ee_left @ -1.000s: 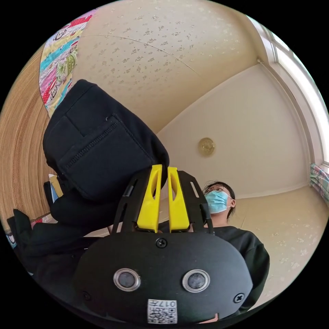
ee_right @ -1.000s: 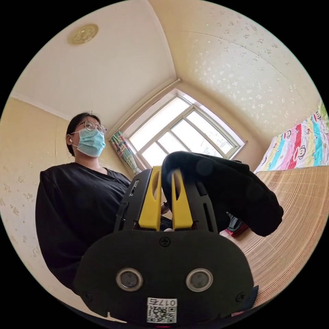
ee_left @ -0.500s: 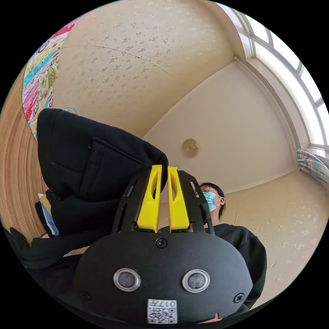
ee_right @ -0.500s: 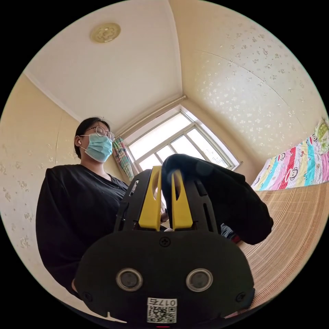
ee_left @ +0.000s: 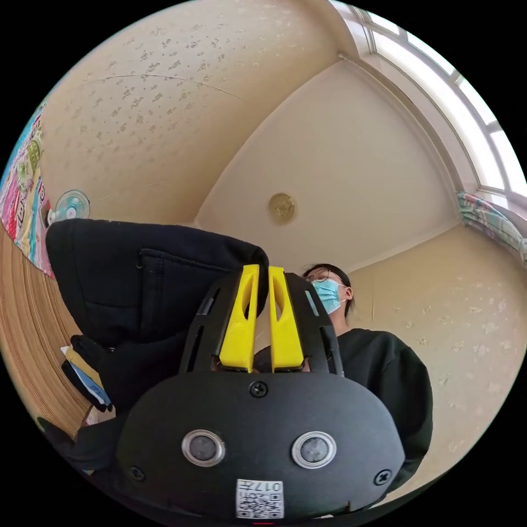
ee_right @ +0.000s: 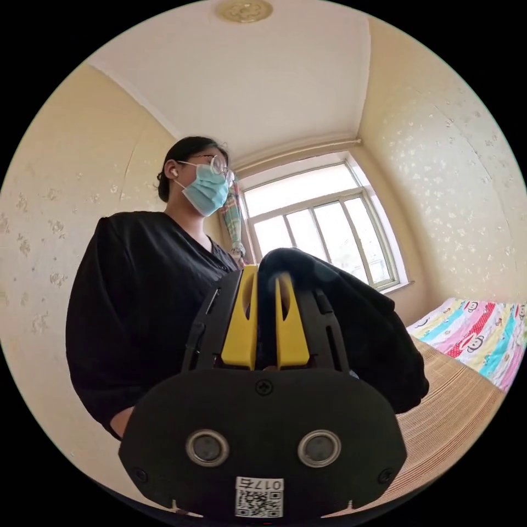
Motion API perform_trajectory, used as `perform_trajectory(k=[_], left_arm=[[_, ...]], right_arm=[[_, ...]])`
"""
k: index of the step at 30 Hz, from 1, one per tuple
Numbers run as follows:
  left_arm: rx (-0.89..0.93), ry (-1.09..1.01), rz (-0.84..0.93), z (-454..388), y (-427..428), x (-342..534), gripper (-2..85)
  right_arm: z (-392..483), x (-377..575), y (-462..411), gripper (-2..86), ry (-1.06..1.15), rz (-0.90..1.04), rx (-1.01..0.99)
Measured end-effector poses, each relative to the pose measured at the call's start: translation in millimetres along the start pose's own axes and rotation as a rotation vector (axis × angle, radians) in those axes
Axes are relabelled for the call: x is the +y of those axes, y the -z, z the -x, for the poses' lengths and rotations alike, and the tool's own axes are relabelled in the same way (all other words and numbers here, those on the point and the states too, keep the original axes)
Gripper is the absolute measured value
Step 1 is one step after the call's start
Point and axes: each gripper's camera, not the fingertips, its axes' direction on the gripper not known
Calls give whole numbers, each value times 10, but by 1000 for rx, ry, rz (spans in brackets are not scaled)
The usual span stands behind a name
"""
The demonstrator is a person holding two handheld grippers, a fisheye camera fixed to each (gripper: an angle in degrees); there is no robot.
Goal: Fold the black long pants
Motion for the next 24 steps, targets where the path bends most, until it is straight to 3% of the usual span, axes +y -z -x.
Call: perform_trajectory(k=[9,18,24], left_arm=[[185,-172,150,-572,-406,426,36],[372,-375,313,-1296,-1116,716,31],[389,-278,310,-1400,-1423,867,31]], right_arm=[[558,105,-274,35,116,37,-91],[1294,-201,-311,19,281,-60,-132],[1740,-380,-399,10,340,-33,-134]])
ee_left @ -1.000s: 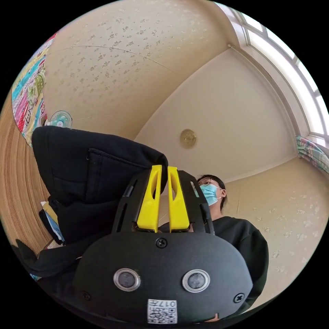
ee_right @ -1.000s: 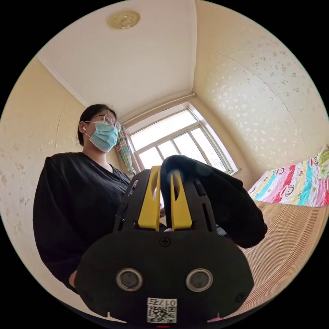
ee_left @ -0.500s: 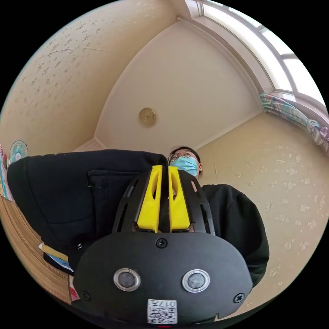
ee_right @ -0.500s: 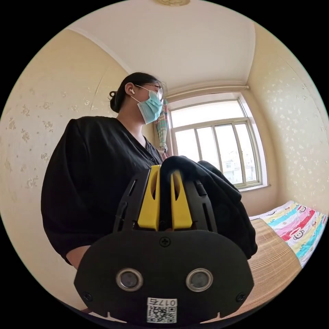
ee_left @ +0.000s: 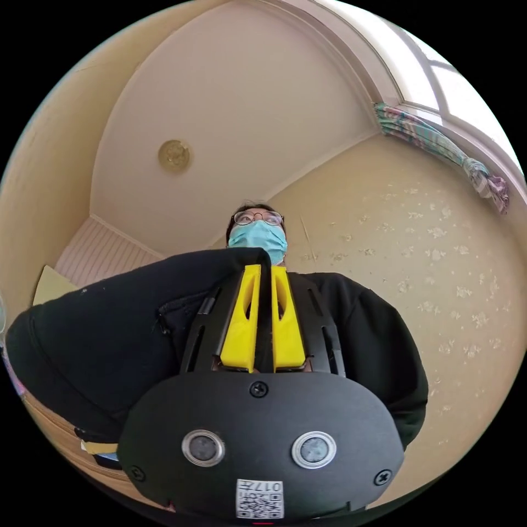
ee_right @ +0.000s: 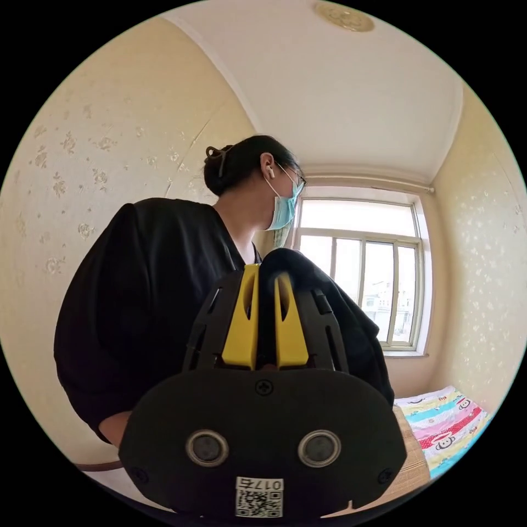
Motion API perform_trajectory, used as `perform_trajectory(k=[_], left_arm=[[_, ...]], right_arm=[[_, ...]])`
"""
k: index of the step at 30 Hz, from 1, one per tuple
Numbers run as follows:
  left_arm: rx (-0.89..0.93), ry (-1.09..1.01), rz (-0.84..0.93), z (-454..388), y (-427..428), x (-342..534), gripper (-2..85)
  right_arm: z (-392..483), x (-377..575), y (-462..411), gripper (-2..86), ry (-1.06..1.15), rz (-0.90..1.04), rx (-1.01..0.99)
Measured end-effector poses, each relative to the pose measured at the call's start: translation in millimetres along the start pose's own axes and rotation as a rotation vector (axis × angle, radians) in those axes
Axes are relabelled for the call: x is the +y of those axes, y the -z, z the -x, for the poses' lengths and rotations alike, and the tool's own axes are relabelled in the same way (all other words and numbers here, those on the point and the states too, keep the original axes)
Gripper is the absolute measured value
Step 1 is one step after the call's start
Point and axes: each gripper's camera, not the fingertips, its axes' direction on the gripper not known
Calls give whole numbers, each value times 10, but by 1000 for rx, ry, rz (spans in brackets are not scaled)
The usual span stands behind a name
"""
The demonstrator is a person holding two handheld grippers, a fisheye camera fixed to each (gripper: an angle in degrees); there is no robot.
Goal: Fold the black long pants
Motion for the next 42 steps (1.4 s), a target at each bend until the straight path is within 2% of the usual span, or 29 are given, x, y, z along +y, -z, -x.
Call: perform_trajectory(k=[3,6,16,30,42], left_arm=[[22,127,-118,205,118,329,34],[95,132,-195,214,147,653,35],[142,76,-10,-75,-282,540,31],[118,103,-90,6,-181,371,27],[88,105,-133,560,74,-238,31]], right_arm=[[16,161,139,19,-58,-49,12],[5,349,302,31,-152,-166,-15],[262,223,344,49,-57,-150,-92],[24,97,639,48,-124,-202,-87],[-724,-81,1085,45,-178,-255,-46]])
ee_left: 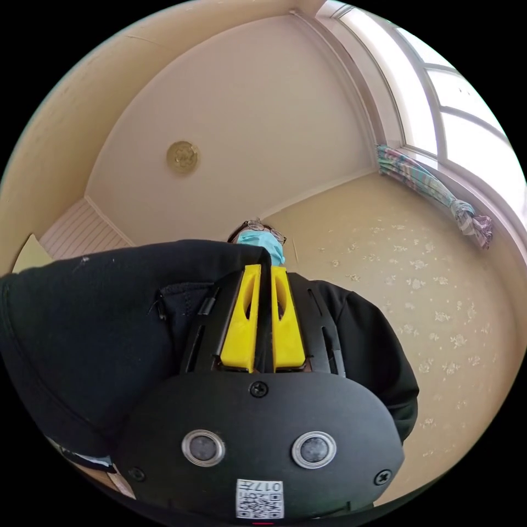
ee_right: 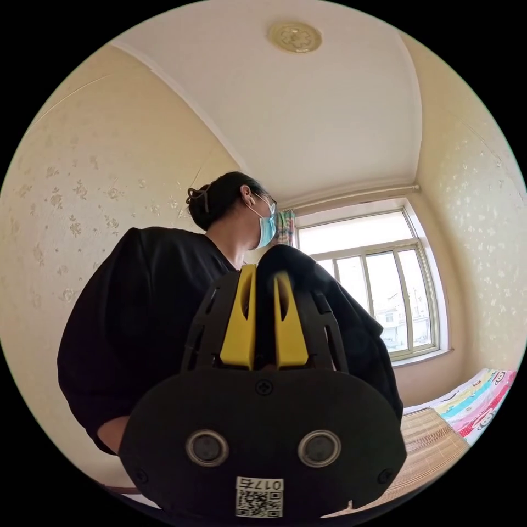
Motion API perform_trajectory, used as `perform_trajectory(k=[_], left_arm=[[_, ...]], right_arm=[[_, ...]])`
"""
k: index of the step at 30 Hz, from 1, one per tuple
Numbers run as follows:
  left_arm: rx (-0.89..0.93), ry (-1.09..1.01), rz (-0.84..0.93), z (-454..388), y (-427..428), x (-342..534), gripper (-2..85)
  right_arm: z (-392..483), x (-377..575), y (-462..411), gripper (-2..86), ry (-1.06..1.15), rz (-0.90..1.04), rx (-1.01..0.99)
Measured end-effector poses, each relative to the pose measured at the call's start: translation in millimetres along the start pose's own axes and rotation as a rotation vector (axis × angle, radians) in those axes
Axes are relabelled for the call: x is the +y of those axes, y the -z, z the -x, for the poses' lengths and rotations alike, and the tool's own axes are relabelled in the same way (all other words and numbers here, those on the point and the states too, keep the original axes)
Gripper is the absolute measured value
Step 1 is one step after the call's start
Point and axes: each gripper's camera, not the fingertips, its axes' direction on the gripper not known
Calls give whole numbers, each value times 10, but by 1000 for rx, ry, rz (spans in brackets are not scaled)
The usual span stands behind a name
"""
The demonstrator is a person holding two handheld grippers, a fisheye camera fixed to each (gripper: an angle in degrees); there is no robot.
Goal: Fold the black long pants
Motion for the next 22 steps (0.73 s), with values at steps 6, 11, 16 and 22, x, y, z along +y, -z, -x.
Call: perform_trajectory(k=[6,11,16,22], left_arm=[[-356,388,-413,1045,1124,-1131,43],[-860,392,-425,1575,2725,-2762,127],[-1130,468,-527,1233,3851,-1990,65],[-1385,1140,-485,945,4863,248,113]], right_arm=[[-1508,-513,752,42,-390,-192,285],[-3583,-937,2233,95,-778,-270,707],[-3697,141,3091,65,-937,-529,765],[-3249,2355,3723,42,-1487,-415,918]])
